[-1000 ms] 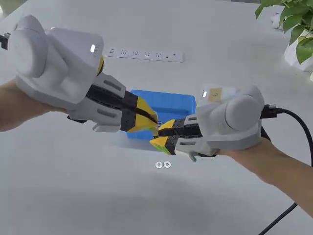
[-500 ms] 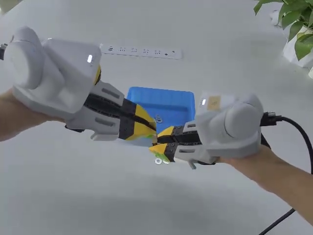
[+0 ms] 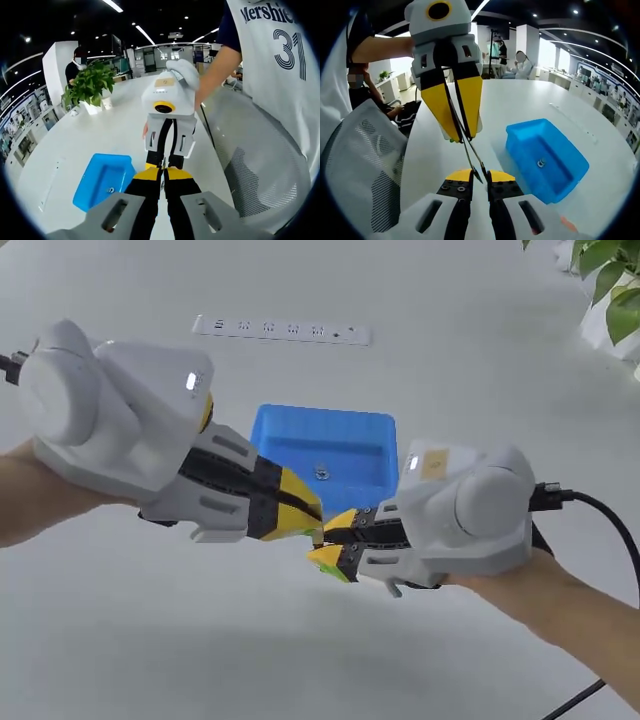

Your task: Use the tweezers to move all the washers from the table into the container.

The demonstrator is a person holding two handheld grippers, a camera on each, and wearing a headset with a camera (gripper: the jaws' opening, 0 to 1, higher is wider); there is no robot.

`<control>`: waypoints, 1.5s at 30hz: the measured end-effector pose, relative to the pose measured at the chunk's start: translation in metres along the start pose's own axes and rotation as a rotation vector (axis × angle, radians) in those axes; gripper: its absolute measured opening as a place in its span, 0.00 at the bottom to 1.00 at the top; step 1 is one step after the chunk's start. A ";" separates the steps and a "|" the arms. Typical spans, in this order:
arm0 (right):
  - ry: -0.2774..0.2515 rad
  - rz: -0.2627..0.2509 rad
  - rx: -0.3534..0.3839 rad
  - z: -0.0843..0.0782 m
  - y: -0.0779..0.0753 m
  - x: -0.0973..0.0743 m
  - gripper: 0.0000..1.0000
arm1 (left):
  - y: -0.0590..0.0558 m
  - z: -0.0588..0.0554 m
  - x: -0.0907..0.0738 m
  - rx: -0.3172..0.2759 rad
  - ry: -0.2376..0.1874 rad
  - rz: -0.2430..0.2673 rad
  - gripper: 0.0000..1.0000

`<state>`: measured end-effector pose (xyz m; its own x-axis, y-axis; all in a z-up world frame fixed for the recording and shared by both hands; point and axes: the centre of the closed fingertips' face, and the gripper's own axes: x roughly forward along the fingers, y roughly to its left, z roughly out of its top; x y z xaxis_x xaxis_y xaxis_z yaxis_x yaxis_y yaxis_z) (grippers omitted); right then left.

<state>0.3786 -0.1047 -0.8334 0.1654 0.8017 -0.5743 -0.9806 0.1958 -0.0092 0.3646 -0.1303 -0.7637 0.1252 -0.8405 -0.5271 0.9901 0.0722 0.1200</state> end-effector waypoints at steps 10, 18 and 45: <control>0.016 0.002 0.024 -0.011 -0.004 0.005 0.12 | 0.005 -0.010 0.008 -0.036 -0.010 -0.008 0.07; 0.021 0.010 0.047 -0.018 -0.005 0.010 0.12 | 0.005 -0.017 0.014 -0.042 0.004 -0.015 0.07; 0.016 0.005 0.078 -0.023 -0.009 0.013 0.12 | 0.008 -0.022 0.021 -0.056 -0.009 -0.021 0.07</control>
<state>0.3867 -0.1093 -0.8592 0.1577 0.7937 -0.5875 -0.9702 0.2355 0.0578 0.3769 -0.1352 -0.7921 0.1043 -0.8469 -0.5214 0.9945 0.0846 0.0614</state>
